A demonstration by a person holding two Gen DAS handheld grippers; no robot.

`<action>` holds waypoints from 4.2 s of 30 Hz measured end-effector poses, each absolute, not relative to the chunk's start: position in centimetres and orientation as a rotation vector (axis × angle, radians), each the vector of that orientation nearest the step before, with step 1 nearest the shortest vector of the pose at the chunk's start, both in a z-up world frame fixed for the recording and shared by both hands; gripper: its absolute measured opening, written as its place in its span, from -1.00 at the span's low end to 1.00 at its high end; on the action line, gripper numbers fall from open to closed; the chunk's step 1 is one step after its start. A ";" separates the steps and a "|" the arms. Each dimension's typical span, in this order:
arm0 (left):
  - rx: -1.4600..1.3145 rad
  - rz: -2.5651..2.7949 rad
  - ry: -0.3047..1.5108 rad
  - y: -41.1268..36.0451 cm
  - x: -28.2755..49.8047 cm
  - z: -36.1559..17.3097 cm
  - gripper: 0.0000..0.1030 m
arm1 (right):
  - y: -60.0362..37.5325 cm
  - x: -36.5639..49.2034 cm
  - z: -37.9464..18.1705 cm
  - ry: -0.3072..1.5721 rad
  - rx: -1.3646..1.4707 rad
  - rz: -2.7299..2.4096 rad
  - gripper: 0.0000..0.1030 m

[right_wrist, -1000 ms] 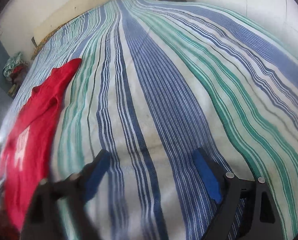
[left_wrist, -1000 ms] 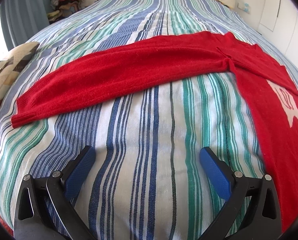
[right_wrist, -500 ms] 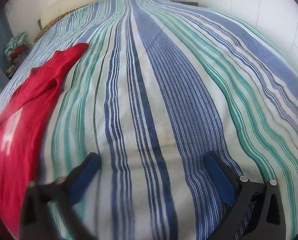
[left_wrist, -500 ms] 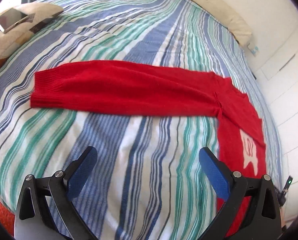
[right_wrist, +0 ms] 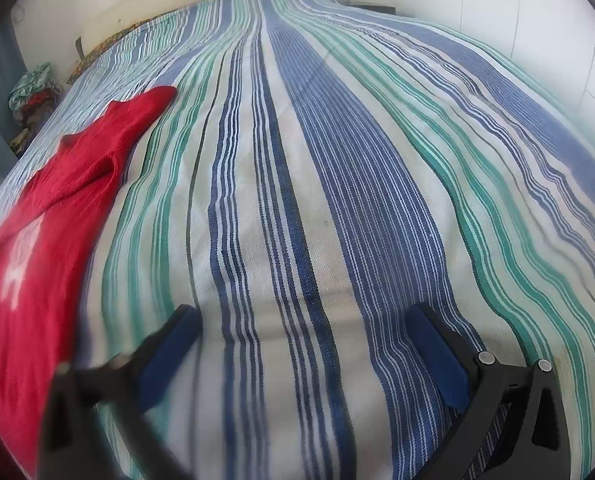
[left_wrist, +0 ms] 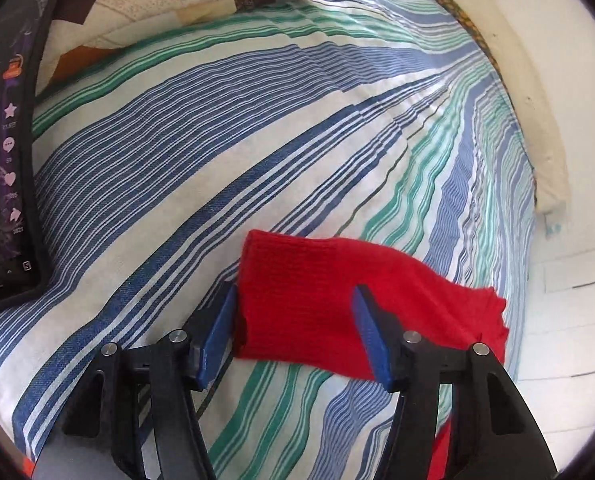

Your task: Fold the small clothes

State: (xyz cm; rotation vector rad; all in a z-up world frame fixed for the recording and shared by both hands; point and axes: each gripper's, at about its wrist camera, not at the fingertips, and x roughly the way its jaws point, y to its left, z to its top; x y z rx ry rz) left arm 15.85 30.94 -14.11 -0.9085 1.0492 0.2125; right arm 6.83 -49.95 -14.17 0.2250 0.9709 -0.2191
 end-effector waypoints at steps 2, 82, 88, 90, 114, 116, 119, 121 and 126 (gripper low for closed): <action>-0.882 0.238 1.052 31.2 16.1 -14.3 -0.74 | -49.9 6.8 -14.2 0.970 0.222 -0.221 1.00; -0.455 -0.360 1.000 4.6 30.1 -8.7 0.27 | -49.4 7.3 -14.7 0.966 0.177 -0.218 1.00; -0.296 -0.316 1.054 1.8 36.4 -10.7 -0.94 | -49.3 7.3 -14.7 0.967 0.171 -0.223 1.00; -0.282 -0.306 1.070 1.7 37.2 -10.7 -0.93 | -49.3 7.3 -14.7 0.966 0.168 -0.224 1.00; -0.204 -0.270 0.999 4.4 22.4 -10.0 0.27 | -49.3 7.5 -14.8 0.961 0.160 -0.229 1.00; -0.192 -0.274 0.992 4.1 22.0 -9.9 0.28 | -49.3 7.4 -14.8 0.961 0.161 -0.229 1.00; -0.178 -0.283 0.979 2.9 22.0 -9.8 0.28 | -49.2 7.5 -14.8 0.961 0.158 -0.232 1.00; -0.181 -0.279 0.978 2.0 22.5 -10.0 0.32 | -49.2 7.4 -14.8 0.960 0.155 -0.236 1.00; -0.130 -0.125 1.019 2.3 22.5 -12.9 0.03 | -48.9 7.3 -14.8 0.956 0.148 -0.241 1.00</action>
